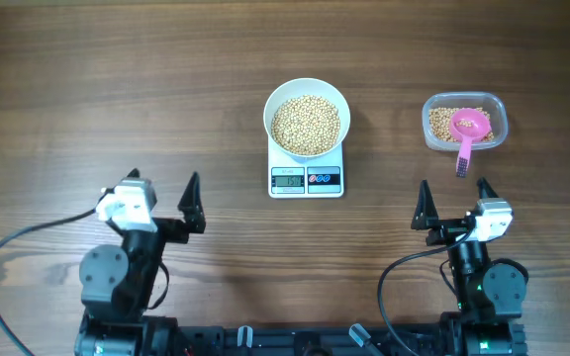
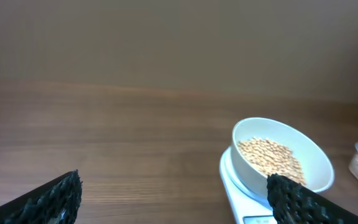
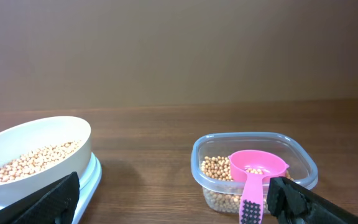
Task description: Scoop item into bowl and weigh 150g on scale
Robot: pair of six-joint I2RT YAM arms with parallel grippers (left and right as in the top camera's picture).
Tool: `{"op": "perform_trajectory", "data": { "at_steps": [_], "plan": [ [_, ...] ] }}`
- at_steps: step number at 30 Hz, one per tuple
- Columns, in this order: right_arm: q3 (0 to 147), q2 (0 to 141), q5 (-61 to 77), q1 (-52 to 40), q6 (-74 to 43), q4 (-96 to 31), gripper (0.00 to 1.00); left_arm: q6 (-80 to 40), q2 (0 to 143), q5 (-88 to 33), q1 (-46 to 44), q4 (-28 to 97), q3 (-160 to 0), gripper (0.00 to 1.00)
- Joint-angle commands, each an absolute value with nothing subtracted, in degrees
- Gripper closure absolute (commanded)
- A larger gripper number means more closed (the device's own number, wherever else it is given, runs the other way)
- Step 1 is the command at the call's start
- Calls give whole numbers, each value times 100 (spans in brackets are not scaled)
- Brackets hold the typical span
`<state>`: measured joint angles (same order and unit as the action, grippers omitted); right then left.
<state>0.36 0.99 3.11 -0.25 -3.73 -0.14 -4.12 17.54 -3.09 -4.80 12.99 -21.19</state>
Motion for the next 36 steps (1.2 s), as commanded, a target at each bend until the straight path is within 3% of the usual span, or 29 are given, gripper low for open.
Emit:
{"op": "perform_trajectory", "data": {
  "at_steps": [1,12,36],
  "plan": [
    [30,27,259,-47,-314,5,0,-325,1245,-454,-110,1278,-1756,0],
    [30,27,259,-47,-316,5,0,-325,40,-545,545,1234,-1061,0],
    [30,27,259,-47,-316,5,0,-325,14,-530,591,-913,-32,0]
  ]
}}
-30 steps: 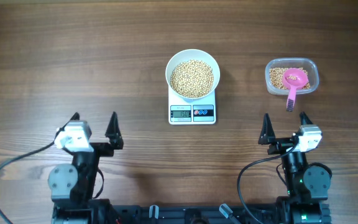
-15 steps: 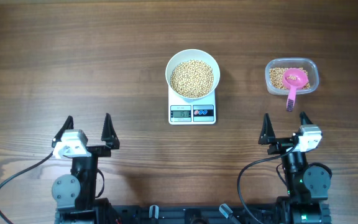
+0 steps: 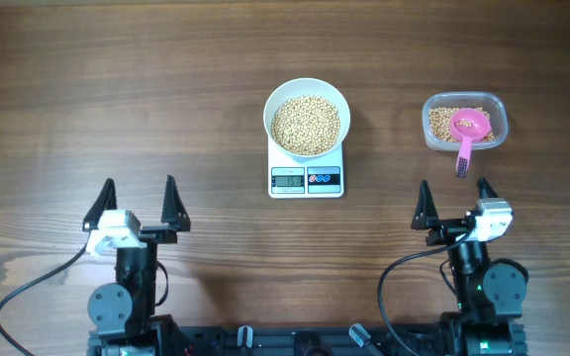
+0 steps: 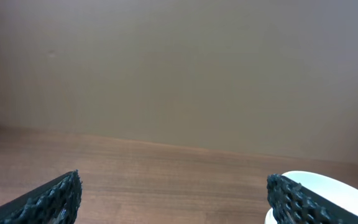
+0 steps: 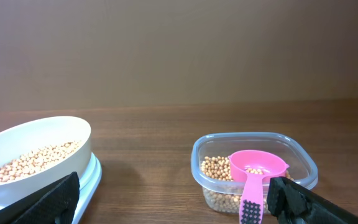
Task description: Scoop item into bowl and weigh 150g on scale
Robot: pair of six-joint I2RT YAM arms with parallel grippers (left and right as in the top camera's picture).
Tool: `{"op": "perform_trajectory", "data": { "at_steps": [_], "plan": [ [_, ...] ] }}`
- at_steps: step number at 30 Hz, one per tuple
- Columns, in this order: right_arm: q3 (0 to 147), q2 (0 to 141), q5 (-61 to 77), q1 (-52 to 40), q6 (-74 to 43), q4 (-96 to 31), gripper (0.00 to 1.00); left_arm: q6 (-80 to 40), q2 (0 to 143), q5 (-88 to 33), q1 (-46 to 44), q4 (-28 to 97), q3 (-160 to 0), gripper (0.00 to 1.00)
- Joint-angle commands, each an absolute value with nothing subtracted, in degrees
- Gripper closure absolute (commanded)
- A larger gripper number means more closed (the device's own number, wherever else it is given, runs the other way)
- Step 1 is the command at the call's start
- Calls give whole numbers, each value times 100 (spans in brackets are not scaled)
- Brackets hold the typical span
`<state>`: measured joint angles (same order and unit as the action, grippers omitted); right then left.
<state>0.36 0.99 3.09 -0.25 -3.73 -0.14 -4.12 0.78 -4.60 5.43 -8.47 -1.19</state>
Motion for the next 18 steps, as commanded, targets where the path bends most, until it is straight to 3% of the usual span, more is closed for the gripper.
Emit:
{"op": "perform_trajectory", "data": {
  "at_steps": [1,18],
  "plan": [
    [30,27,259,-47,-314,5,0,-327,14,-530,591,-928,-32,0],
    [30,27,259,-47,-314,5,0,-349,14,-530,591,410,-32,0]
  ]
}}
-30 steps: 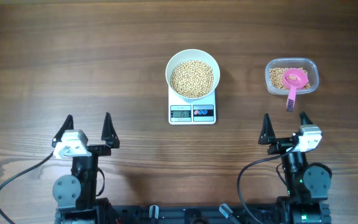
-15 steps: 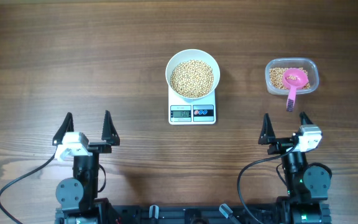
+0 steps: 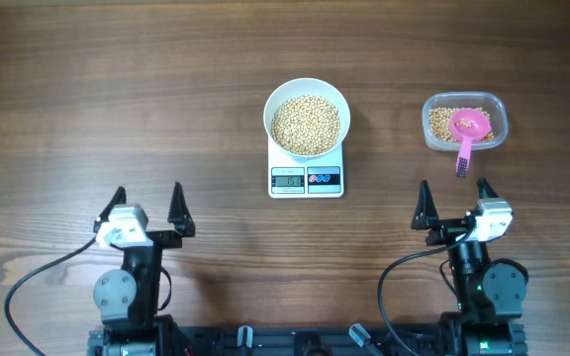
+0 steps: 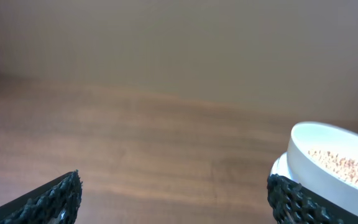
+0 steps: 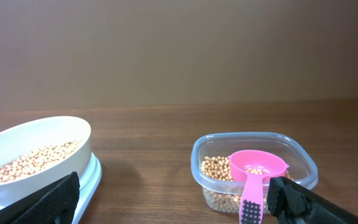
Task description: Scoop item into bowl and weigh 150g on scale
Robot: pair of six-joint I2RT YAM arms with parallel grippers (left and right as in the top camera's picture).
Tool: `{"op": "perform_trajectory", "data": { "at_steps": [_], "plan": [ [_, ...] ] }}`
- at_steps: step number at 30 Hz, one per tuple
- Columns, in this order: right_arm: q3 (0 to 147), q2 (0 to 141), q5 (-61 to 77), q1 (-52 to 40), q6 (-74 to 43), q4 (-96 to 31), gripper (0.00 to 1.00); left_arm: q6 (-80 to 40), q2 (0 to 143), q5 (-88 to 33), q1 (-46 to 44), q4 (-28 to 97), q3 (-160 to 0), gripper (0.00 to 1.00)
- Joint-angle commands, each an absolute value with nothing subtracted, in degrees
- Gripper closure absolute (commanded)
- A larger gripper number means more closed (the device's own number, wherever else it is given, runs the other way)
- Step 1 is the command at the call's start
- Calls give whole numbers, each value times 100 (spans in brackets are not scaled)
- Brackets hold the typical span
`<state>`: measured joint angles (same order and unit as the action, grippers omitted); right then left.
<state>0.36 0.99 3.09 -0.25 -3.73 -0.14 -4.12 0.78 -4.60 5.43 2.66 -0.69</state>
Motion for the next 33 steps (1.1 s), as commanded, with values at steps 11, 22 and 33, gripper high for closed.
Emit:
{"op": "perform_trajectory", "data": {
  "at_steps": [11,22,33],
  "plan": [
    [30,27,259,-47,-314,5,0,-346,14,-530,591,410,-32,0],
    [30,27,259,-47,-316,5,0,-349,14,-554,585,405,-32,0],
    [30,27,259,-47,-314,5,0,-346,14,-596,292,408,-32,0]
  ]
}}
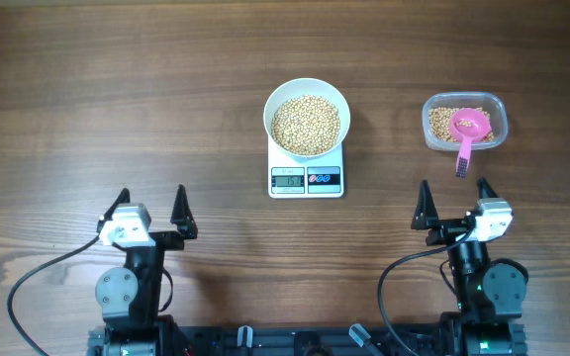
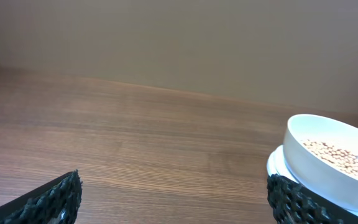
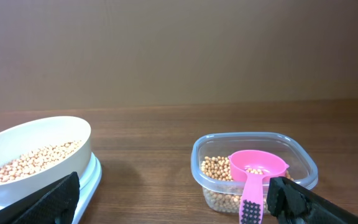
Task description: Scoop item into bowl and weigh 150g on scale
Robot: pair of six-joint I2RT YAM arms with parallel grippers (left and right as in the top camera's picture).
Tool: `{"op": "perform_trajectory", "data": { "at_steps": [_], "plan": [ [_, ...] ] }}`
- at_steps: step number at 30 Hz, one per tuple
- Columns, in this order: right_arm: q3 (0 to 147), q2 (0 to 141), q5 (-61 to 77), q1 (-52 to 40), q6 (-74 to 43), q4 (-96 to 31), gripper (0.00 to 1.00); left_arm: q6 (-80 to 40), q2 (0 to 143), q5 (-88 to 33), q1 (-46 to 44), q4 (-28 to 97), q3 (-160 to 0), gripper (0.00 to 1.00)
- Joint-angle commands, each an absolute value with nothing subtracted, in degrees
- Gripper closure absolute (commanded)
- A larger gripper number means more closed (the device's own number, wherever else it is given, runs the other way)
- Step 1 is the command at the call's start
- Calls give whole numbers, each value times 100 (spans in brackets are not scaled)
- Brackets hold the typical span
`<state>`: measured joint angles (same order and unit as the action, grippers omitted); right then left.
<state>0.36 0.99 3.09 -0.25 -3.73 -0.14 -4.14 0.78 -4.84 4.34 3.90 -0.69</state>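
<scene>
A white bowl (image 1: 306, 119) full of tan beans sits on the white scale (image 1: 306, 180) at the table's middle; its display is lit but too small to read. To the right, a clear tub (image 1: 464, 122) of beans holds a pink scoop (image 1: 468, 130) with its handle over the near rim. My left gripper (image 1: 150, 205) stands open near the front left, empty, with the bowl (image 2: 333, 163) at its right. My right gripper (image 1: 453, 205) stands open at the front right, empty, facing the tub (image 3: 254, 168) and scoop (image 3: 253, 177).
Bare wooden tabletop (image 1: 117, 89) surrounds the scale and tub. Black cables (image 1: 38, 272) run from both arm bases at the front edge.
My left gripper has shifted very slightly; its view now sits a little lower on the bowl and table. The right arm, bowl, scale, tub and scoop have not moved.
My left gripper was turned toward the scale, open and empty. Then it stood further left facing straight back, then settled at the front left facing the table. The right gripper stayed open and still throughout, with the scoop resting in the tub.
</scene>
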Motion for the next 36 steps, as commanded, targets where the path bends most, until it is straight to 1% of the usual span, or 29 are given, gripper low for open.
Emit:
{"op": "perform_trajectory", "data": {
  "at_steps": [1,28,36],
  "plan": [
    [30,27,259,-47,-314,5,0,-346,14,-596,274,405,-32,0],
    [30,27,259,-47,-314,5,0,-349,14,-593,272,397,-32,0],
    [30,27,259,-47,-316,5,0,-167,14,-635,56,399,-32,0]
  ]
}}
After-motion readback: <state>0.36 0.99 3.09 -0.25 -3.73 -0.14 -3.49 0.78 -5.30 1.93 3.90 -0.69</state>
